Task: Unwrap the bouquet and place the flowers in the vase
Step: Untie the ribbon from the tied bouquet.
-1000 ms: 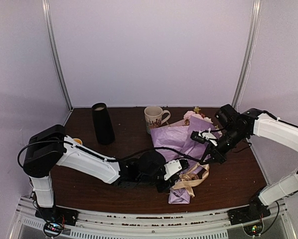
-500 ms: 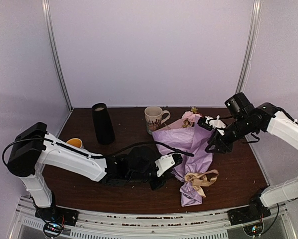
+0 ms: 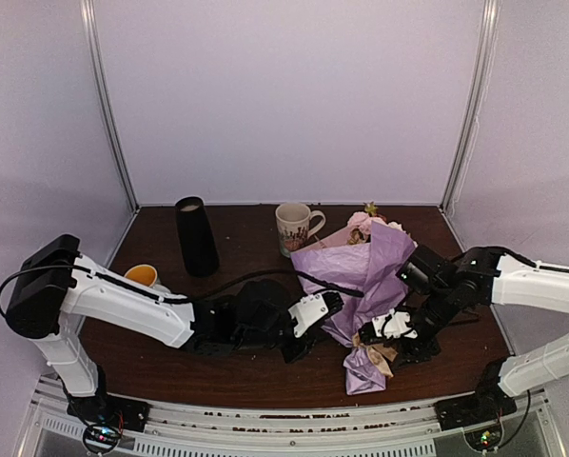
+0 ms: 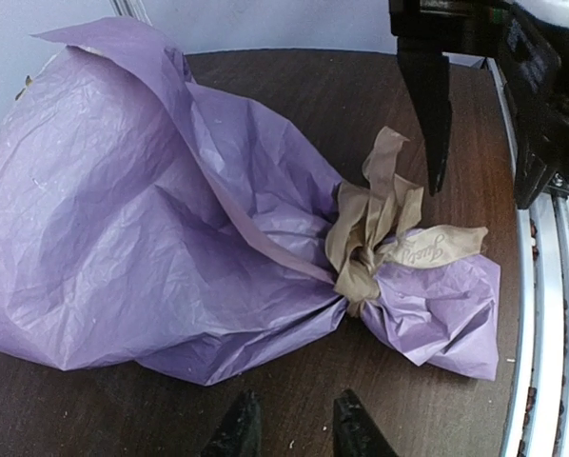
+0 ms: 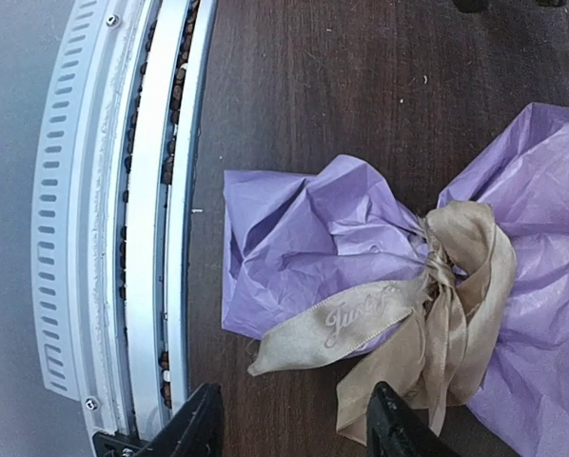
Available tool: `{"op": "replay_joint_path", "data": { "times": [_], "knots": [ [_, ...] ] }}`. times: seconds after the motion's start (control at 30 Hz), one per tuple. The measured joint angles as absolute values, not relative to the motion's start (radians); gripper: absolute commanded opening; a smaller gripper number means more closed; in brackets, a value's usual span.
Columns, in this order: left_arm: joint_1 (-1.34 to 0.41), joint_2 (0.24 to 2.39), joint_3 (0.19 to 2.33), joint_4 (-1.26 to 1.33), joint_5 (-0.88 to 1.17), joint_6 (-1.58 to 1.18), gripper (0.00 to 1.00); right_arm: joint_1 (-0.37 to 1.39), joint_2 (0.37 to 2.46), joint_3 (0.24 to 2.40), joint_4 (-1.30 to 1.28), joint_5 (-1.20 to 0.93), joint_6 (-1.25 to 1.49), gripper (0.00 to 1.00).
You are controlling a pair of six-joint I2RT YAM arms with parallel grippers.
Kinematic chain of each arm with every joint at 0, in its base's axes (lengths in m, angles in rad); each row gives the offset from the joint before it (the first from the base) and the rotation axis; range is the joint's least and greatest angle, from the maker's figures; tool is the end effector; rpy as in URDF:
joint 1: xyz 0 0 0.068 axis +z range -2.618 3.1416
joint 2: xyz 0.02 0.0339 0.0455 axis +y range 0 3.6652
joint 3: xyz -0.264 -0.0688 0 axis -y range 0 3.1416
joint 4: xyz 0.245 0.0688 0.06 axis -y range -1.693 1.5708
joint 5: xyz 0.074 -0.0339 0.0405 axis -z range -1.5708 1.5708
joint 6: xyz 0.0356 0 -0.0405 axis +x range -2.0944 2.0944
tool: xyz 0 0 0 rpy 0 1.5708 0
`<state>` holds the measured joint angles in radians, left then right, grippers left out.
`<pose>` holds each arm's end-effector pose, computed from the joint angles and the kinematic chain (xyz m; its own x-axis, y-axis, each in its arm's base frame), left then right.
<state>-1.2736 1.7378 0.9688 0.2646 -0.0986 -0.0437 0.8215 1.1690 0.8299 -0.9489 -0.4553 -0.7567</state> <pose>0.1139 -0.3599 0.1937 -0.1819 0.4453 -0.8767 0.9192 0.3937 0.0093 0.1229 0.1551 0.2298 0.0332 -0.8695 -0.4928 -0.9879 -0.1032 0.1155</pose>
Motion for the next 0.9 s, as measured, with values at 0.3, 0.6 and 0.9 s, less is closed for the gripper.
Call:
{"op": "replay_joint_path", "data": {
  "times": [0.3, 0.6, 0.9],
  "knots": [
    [-1.274, 1.731, 0.921, 0.266, -0.124, -0.071, 0.30, 0.853, 1.258, 0.819, -0.803, -0.374, -0.730, 0.34],
    [-1.274, 1.731, 0.921, 0.290, -0.139, -0.073, 0.29, 0.820, 1.243, 0.733, -0.767, -0.193, -0.751, 0.26],
    [-1.274, 1.731, 0.922, 0.296, -0.143, -0.072, 0.29, 0.830, 1.117, 0.701, -0.870, -0.202, -0.835, 0.51]
  ]
}}
